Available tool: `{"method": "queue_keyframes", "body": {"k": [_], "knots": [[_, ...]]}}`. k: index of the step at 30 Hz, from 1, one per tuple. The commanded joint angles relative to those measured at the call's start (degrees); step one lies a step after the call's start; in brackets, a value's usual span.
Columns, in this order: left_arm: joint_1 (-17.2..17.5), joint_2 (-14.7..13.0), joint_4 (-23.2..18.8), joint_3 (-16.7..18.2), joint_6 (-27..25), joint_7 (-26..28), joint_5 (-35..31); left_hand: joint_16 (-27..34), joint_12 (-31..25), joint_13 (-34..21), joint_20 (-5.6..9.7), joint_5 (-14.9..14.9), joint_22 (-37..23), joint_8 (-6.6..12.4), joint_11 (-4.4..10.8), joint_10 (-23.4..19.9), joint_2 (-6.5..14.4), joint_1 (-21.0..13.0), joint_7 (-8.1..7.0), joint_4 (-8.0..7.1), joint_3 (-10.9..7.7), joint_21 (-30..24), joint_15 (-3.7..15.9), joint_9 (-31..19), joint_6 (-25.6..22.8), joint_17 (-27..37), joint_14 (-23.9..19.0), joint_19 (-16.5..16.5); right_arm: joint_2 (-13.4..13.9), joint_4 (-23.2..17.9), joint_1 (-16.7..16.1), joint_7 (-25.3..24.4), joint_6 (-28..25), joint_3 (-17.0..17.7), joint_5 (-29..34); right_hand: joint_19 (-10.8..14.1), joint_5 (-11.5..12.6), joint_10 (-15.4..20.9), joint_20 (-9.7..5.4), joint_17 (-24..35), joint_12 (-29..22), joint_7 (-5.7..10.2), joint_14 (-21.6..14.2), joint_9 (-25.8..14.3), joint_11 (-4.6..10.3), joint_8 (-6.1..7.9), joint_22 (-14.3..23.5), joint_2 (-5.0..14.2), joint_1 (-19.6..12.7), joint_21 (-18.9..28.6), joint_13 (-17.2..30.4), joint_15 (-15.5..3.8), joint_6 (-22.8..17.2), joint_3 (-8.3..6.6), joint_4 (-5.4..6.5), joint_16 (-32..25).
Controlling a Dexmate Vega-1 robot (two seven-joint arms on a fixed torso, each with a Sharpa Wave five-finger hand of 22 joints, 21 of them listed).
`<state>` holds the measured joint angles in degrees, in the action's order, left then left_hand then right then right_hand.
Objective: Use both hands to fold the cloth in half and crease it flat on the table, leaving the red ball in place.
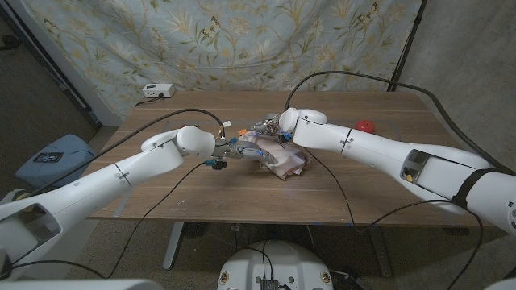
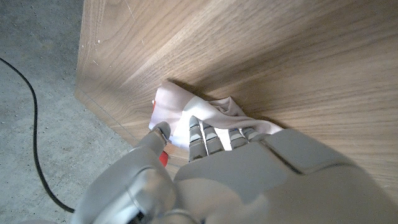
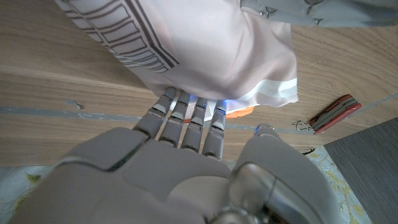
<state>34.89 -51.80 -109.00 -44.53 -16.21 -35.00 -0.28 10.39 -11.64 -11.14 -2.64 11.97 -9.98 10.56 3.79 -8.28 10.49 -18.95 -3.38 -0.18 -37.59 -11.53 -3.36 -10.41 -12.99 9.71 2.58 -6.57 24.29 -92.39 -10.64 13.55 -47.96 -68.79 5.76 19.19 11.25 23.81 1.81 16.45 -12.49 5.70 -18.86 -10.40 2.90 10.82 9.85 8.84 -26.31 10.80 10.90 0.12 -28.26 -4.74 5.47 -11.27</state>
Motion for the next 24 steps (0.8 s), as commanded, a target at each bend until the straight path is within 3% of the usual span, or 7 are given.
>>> {"method": "queue_keyframes", "body": {"k": [1, 13, 18, 24], "knots": [[-0.9, 0.9, 1.4, -0.3, 0.8, -0.2, 0.1, 0.2, -0.2, 0.0, -0.08, 0.2, -0.3, 0.05, 0.05, 0.1, 0.1, -0.5, 0.04, -0.29, -0.27, -0.2, -0.18, -0.2, 0.2, 0.2, -0.2, 0.3, 2.1, -5.4, 0.6, 2.4, -2.3, 1.1, 1.3, 0.2, 0.4, 0.4, -0.28, 0.0, 0.2, -0.52, 0.0, -0.2, -0.76, 0.42, 0.2, -0.13, 0.8, 0.3, 0.0, 0.49, -0.5, 0.14, 0.64, -0.4], [-1.0, 1.1, 1.6, -0.1, 1.2, 0.0, 0.5, 0.1, -0.3, 0.0, -0.05, 0.2, -0.3, 0.09, 0.08, 0.0, 0.0, -0.5, -0.03, -0.25, -0.26, -0.2, -0.23, -0.2, 0.1, 0.2, -0.3, 0.3, 6.9, -15.2, -1.9, 0.7, -7.5, 3.1, 1.0, -0.3, 0.7, 1.2, -0.09, -0.6, 0.3, -1.03, 0.1, -0.2, -1.44, 0.90, 0.1, -0.10, 0.8, 0.2, 0.1, 0.62, -2.0, -0.16, 0.42, -0.3], [-1.0, 0.9, 1.5, -0.1, 1.2, -0.1, 0.5, 0.1, -0.2, 0.0, -0.01, 0.2, -0.3, 0.11, 0.07, 0.1, 0.0, -0.5, 0.02, -0.24, -0.26, -0.2, -0.23, -0.2, 0.1, 0.2, -0.3, 0.3, 8.8, -18.2, -3.6, -0.9, -10.2, 3.7, 0.8, -3.9, 0.9, 1.5, 0.55, -1.4, 0.5, -1.20, 1.3, -0.2, -1.25, 0.71, 0.1, -0.13, 0.7, -0.8, 0.1, 1.24, -2.1, -0.59, 0.06, 0.1], [-1.2, 0.8, 1.4, -0.2, 1.1, -0.5, 0.4, 0.1, -0.2, 0.0, -0.04, 0.2, -0.3, 0.10, 0.01, 0.1, 0.0, -0.5, -0.02, -0.23, -0.26, -0.2, -0.23, -0.2, 0.1, 0.2, -0.3, 0.3, 10.8, -20.4, -4.8, -1.9, -11.8, 3.9, -0.2, -4.6, 0.9, 1.6, 0.65, -1.6, 0.6, -1.29, 1.5, -0.2, -0.93, 0.58, 0.1, -0.21, 0.8, -0.8, 0.1, 1.18, -1.9, -0.67, -0.01, 0.1]]}}
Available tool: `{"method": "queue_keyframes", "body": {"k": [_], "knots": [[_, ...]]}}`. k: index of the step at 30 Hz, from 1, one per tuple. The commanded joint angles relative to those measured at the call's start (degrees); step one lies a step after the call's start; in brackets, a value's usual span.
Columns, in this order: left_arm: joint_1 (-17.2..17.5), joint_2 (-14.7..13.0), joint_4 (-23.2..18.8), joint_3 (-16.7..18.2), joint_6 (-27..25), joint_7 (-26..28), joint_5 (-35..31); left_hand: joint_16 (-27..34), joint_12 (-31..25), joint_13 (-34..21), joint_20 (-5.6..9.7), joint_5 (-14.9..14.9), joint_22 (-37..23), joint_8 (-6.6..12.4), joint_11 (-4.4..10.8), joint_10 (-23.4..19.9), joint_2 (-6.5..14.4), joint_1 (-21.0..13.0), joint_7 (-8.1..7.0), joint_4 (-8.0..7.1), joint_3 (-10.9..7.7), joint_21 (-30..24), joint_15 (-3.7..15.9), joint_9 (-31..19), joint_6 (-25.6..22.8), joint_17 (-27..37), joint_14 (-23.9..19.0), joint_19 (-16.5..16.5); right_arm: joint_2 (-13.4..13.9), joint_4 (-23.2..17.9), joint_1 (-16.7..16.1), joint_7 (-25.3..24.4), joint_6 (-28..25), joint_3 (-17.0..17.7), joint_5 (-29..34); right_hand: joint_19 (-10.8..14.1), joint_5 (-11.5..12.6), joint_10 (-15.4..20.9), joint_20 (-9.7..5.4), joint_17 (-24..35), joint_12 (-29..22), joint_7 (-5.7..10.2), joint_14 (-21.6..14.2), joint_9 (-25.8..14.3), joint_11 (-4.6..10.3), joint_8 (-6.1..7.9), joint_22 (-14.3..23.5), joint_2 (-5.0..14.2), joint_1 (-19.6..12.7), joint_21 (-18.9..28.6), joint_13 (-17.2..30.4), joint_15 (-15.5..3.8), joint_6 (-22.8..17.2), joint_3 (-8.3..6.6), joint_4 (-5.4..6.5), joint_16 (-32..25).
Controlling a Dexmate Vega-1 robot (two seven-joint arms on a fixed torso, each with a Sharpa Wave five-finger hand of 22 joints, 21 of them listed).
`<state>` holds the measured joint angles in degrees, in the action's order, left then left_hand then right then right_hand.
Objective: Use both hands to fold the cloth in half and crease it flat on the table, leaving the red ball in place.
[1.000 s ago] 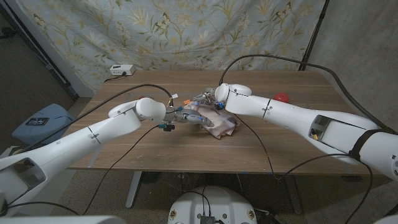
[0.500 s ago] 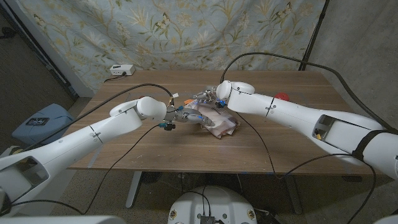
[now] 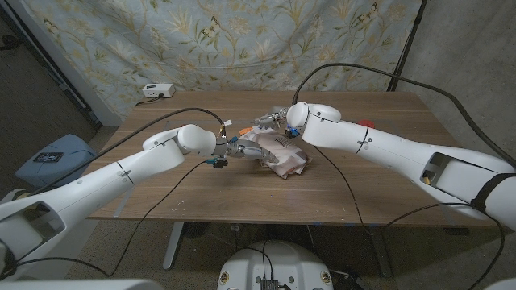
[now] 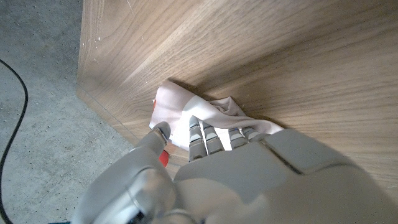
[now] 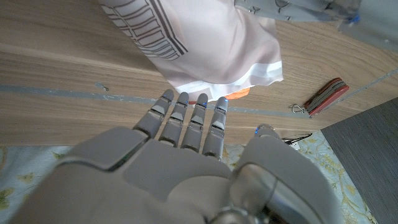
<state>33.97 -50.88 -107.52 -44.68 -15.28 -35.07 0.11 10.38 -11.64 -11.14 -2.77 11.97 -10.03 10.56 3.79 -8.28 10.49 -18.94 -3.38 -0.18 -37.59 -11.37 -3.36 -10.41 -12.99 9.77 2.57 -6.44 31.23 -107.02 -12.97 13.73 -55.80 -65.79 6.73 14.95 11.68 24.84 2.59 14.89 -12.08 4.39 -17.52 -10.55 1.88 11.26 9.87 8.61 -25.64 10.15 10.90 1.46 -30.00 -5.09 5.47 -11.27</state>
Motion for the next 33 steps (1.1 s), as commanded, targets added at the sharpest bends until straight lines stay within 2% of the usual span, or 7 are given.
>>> {"method": "queue_keyframes", "body": {"k": [1, 4, 8, 18, 33], "knots": [[-0.3, -0.1, 0.0, -0.1, 0.2, -0.4, 0.0, 0.1, -0.2, 0.0, 0.13, 0.2, -0.2, 0.11, -0.01, 0.1, 0.0, -0.5, -0.04, -0.23, -0.25, -0.3, -0.23, -0.2, 0.1, 0.1, -0.3, 0.2, 4.2, -6.1, -2.9, -2.7, -3.9, 1.0, -1.1, -0.3, 0.5, 0.6, -0.10, -0.1, 0.2, -0.03, 0.1, -0.1, 0.07, 0.13, 0.0, 0.01, 0.2, -0.1, 0.1, -0.20, -0.2, -0.32, -0.01, 0.1], [-0.5, 0.1, 0.0, -0.2, 0.1, -0.6, -0.1, 0.1, -0.2, 0.0, 0.11, 0.2, -0.2, 0.11, -0.03, 0.1, 0.0, -0.5, -0.01, -0.24, -0.23, -0.3, -0.24, -0.2, 0.1, 0.1, -0.3, 0.2, 5.2, -6.9, -3.3, -3.5, -4.4, 0.0, -0.2, 1.1, 0.5, -0.1, -0.75, -0.4, 0.6, -0.22, -0.1, -0.1, 0.12, 0.08, 0.0, -0.06, 0.3, 0.6, 0.1, -0.57, -0.2, -0.41, -0.06, -0.1], [-0.6, 0.0, -0.2, -0.3, -0.1, -0.7, -0.3, 0.1, -0.2, 0.0, 0.10, 0.2, -0.2, 0.10, -0.02, 0.1, 0.0, -0.5, 0.02, -0.22, -0.22, -0.3, -0.26, -0.2, 0.1, 0.1, -0.3, 0.2, 6.1, -7.6, -4.1, -3.9, -5.0, 0.2, -0.8, 1.7, 0.5, 0.0, -0.82, -0.5, 0.6, -0.50, -0.3, -0.1, 0.35, 0.02, 0.0, -0.13, 0.5, 0.9, 0.2, -0.88, -0.1, -0.42, -0.07, -0.2], [-0.9, 0.0, -0.3, -0.5, -0.4, -1.1, -0.6, 0.1, -0.3, 0.0, 0.10, 0.2, -0.2, 0.03, 0.00, 0.1, 0.0, -0.6, -0.06, -0.22, -0.20, -0.3, -0.22, -0.2, 0.3, 0.1, -0.3, 0.2, 7.8, -7.9, -6.1, -5.3, -4.0, 0.3, -1.0, -0.5, 0.5, 0.3, -0.24, -1.0, 0.6, -0.67, -0.2, -0.1, 1.25, 0.03, 0.0, -0.26, 0.9, 0.2, 0.2, -0.32, -0.2, -0.48, -0.05, -0.2], [-1.0, 0.2, 0.2, -0.4, 0.0, -0.9, -0.7, 0.1, -0.3, 0.0, 0.06, 0.2, -0.2, 0.03, 0.21, 0.1, 0.1, -0.6, 0.00, -0.25, -0.17, -0.3, -0.21, -0.2, 0.4, 0.2, -0.3, 0.2, 6.2, -4.1, -7.0, -6.6, -2.4, -0.8, 0.4, -0.9, 0.6, 0.5, -0.35, -1.2, 0.6, -0.73, 0.2, -0.1, 1.40, 0.01, 0.0, -0.36, 1.2, 0.2, 0.2, -0.84, -0.2, -0.50, -0.04, -0.2]]}}
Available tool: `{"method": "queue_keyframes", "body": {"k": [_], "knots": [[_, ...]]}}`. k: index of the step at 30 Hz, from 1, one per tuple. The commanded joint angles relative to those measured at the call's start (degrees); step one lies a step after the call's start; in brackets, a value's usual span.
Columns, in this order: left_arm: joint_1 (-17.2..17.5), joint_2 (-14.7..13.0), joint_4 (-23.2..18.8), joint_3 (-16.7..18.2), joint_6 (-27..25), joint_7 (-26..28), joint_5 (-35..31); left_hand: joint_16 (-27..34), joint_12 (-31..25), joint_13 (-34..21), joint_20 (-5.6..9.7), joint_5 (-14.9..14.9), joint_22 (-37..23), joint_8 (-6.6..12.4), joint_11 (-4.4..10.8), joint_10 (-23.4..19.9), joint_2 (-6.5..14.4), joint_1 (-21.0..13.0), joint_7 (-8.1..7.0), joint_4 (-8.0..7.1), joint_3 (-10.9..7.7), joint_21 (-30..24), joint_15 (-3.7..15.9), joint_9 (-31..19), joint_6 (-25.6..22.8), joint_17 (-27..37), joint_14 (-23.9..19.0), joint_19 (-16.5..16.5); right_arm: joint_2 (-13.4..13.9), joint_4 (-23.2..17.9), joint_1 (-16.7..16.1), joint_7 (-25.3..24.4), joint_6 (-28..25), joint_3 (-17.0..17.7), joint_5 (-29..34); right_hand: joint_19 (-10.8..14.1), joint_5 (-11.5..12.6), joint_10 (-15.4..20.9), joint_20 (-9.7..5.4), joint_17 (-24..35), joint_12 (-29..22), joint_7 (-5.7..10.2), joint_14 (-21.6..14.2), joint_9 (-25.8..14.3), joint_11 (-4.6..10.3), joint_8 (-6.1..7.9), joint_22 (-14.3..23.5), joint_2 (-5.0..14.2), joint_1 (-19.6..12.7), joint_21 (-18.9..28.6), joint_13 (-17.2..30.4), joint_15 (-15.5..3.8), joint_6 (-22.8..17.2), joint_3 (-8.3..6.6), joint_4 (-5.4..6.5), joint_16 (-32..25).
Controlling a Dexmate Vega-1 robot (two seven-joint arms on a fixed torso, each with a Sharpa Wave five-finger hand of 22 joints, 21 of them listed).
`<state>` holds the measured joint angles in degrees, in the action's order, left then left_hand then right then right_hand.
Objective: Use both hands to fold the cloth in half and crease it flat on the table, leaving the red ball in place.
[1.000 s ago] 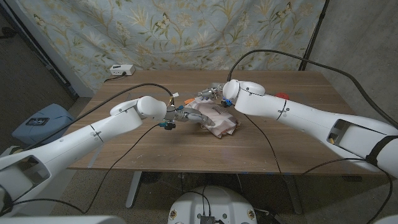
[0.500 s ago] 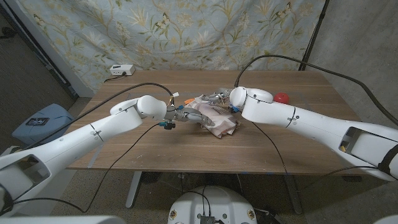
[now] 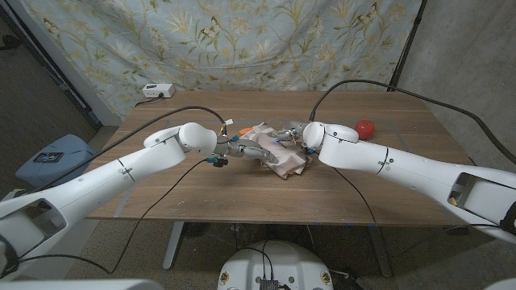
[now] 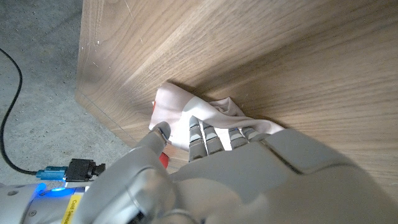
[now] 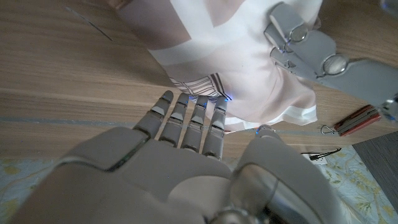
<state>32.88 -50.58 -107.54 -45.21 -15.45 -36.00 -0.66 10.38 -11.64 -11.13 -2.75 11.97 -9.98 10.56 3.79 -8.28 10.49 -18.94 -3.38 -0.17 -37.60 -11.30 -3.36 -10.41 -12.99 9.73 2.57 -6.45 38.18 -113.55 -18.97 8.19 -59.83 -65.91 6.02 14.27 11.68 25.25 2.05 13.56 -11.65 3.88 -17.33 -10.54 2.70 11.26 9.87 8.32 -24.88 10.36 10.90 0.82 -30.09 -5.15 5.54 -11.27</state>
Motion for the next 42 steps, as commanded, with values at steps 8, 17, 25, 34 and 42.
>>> {"method": "queue_keyframes", "body": {"k": [8, 17, 25, 34, 42], "knots": [[0.1, -0.2, 0.7, 0.3, 1.0, 0.1, 0.1, 0.1, -0.3, 0.0, 0.02, 0.2, -0.3, 0.08, 0.07, 0.1, 0.1, -0.6, 0.07, -0.31, -0.15, -0.4, -0.25, -0.2, 0.3, 0.2, -0.3, 0.2, -1.2, 3.4, -1.2, -0.8, 1.9, -0.7, 1.6, -0.3, 0.6, 0.2, 0.12, 0.0, 0.2, -0.18, -0.1, -0.1, 0.63, -0.03, -0.1, -0.15, 0.6, 0.1, 0.2, -0.39, 0.0, -0.46, -0.16, -0.2], [-0.2, 0.3, 1.5, 0.0, 1.7, -0.3, -0.1, 0.2, -0.3, 0.0, 0.01, 0.2, -0.3, 0.08, -0.01, 0.1, 0.1, -0.6, 0.13, -0.37, -0.17, -0.4, -0.27, -0.2, 0.3, 0.2, -0.3, 0.2, 0.6, -2.1, -1.7, -1.3, -0.4, 0.3, 2.7, 0.0, 0.6, 0.4, -0.07, -0.2, 0.2, -0.31, -0.5, -0.1, 0.60, 0.05, -0.1, -0.17, 0.6, 0.3, 0.2, -0.52, -0.2, -0.54, -0.25, -0.4], [-0.4, 0.5, 1.7, 0.0, 2.0, -0.4, -0.3, 0.2, -0.3, 0.0, 0.01, 0.2, -0.3, 0.10, -0.03, 0.0, 0.2, -0.6, 0.12, -0.40, -0.19, -0.4, -0.25, -0.2, 0.3, 0.2, -0.3, 0.2, 2.6, -8.8, -1.5, -1.8, -3.6, 1.0, 3.5, 0.0, 0.6, 0.5, -0.06, -0.3, 0.2, -0.42, -0.4, -0.1, 0.52, 0.08, -0.1, -0.24, 0.6, 0.3, 0.2, -0.28, -0.2, -0.61, -0.37, -0.4], [-1.0, 1.1, 2.7, -0.6, 2.9, -0.9, -0.7, 0.2, -0.3, 0.0, 0.01, 0.2, -0.3, 0.11, -0.04, 0.1, 0.2, -0.6, -0.05, -0.43, -0.22, -0.4, -0.25, -0.2, 0.3, 0.2, -0.3, 0.2, 4.3, -13.6, -2.8, -3.6, -7.5, 1.8, 2.5, 0.0, 0.6, 0.7, -0.03, -0.5, 0.2, -0.49, -0.3, -0.1, 0.55, 0.08, -0.1, -0.29, 0.5, 0.4, 0.3, -0.05, -0.3, -0.71, -0.54, -0.4], [-1.5, 1.5, 3.3, -0.8, 3.5, -1.3, -1.2, 0.2, -0.3, 0.0, 0.01, 0.2, -0.3, 0.09, 0.09, 0.0, 0.2, -0.6, 0.10, -0.47, -0.25, -0.4, -0.21, -0.2, 0.3, 0.2, -0.3, 0.1, 5.6, -18.3, -4.7, -5.5, -12.4, 3.3, -1.0, -0.2, 0.6, 0.6, 0.04, -0.6, 0.3, -0.55, -0.2, -0.1, 0.55, 0.04, -0.1, -0.26, 0.5, 0.3, 0.3, 0.25, -0.2, -0.85, -0.67, -0.3]]}}
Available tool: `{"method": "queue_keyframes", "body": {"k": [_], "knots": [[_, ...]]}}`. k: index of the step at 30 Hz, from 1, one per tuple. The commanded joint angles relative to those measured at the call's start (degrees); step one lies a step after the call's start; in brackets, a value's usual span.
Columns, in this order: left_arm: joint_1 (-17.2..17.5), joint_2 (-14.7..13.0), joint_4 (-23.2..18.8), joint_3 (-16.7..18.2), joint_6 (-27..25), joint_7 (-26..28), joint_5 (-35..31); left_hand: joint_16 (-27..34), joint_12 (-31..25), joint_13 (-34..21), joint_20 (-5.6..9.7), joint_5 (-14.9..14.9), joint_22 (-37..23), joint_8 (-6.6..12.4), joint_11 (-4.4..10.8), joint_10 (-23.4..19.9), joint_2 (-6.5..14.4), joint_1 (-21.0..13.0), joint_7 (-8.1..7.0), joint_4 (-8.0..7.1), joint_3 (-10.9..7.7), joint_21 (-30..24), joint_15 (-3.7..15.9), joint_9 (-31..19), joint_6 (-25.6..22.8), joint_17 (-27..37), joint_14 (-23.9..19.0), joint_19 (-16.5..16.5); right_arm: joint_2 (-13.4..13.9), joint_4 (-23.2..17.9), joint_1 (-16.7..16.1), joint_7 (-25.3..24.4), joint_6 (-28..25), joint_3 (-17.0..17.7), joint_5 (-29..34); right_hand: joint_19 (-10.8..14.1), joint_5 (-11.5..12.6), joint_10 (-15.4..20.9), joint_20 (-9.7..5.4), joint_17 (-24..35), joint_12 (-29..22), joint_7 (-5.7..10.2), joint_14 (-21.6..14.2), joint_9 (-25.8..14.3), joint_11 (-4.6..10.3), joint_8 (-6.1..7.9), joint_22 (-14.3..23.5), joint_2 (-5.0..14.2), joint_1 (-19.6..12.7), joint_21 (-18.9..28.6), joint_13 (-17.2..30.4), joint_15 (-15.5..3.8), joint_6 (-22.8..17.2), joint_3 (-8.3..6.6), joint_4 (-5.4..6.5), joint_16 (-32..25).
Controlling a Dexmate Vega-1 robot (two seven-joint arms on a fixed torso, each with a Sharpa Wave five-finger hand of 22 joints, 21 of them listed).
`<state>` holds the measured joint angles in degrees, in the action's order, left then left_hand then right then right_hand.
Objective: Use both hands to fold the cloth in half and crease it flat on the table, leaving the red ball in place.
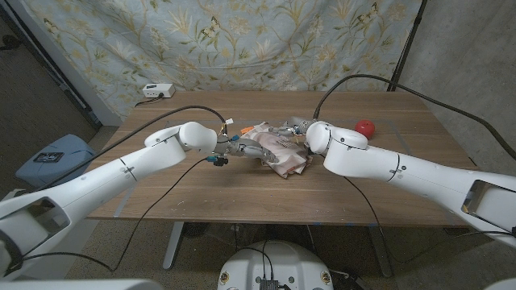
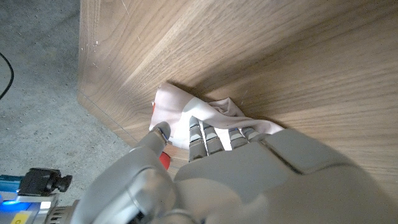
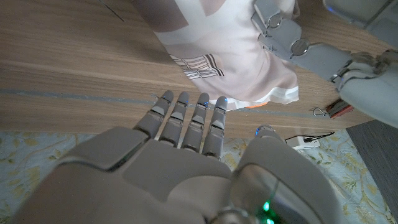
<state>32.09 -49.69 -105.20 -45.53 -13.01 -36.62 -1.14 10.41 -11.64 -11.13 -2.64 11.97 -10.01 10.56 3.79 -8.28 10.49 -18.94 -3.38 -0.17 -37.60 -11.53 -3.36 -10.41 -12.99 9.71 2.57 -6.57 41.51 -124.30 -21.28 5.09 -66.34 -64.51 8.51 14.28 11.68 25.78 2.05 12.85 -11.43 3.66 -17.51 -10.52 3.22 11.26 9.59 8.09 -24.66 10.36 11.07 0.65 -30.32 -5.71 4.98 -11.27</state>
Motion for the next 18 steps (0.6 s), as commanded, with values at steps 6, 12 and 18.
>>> {"method": "queue_keyframes", "body": {"k": [6, 12, 18], "knots": [[-1.1, 0.8, 1.3, -0.6, 1.5, -1.0, -1.1, 0.1, -0.3, 0.0, -0.08, 0.2, -0.2, 0.12, 0.03, 0.1, 0.2, -0.6, 0.00, -0.48, -0.26, -0.1, -0.21, -0.2, 0.3, 0.2, -0.3, 0.2, 2.7, -10.4, -2.7, -5.2, -10.0, 0.8, -5.9, -0.9, 0.6, -0.3, 0.41, 0.0, 0.2, -0.59, 0.3, -0.2, -0.06, -0.14, 0.2, -0.05, 0.4, 0.1, 0.1, 0.94, 0.5, -0.34, -0.14, -0.3], [-1.2, 0.9, 1.4, -0.6, 1.6, -1.3, -1.2, 0.1, -0.3, 0.0, -0.08, 0.2, -0.2, 0.08, 0.03, 0.1, 0.1, -0.6, -0.05, -0.50, -0.26, -0.1, -0.16, -0.2, 0.4, 0.2, -0.3, 0.2, 3.2, -11.7, -2.9, -8.1, -11.9, -0.3, -8.6, -1.5, 0.6, -0.5, 0.58, -0.1, 0.3, -0.54, 0.5, -0.2, 0.00, -0.19, 0.2, -0.07, 0.6, 0.0, 0.1, 0.94, 0.7, -0.36, -0.13, -0.3], [-1.1, 0.8, 0.8, -0.5, 1.3, -1.3, -1.3, 0.1, -0.3, 0.0, -0.14, 0.2, -0.2, 0.09, -0.08, 0.0, 0.1, -0.6, -0.03, -0.50, -0.26, -0.1, -0.17, -0.2, 0.4, 0.2, -0.3, 0.2, 3.6, -12.0, -2.3, -10.8, -13.2, -1.9, -10.8, -1.7, 0.6, -0.5, 0.80, -0.2, 0.3, -0.52, 0.5, -0.2, 0.03, -0.17, 0.2, -0.08, 0.7, 0.0, 0.1, 0.88, 0.7, -0.37, -0.12, -0.3]]}}
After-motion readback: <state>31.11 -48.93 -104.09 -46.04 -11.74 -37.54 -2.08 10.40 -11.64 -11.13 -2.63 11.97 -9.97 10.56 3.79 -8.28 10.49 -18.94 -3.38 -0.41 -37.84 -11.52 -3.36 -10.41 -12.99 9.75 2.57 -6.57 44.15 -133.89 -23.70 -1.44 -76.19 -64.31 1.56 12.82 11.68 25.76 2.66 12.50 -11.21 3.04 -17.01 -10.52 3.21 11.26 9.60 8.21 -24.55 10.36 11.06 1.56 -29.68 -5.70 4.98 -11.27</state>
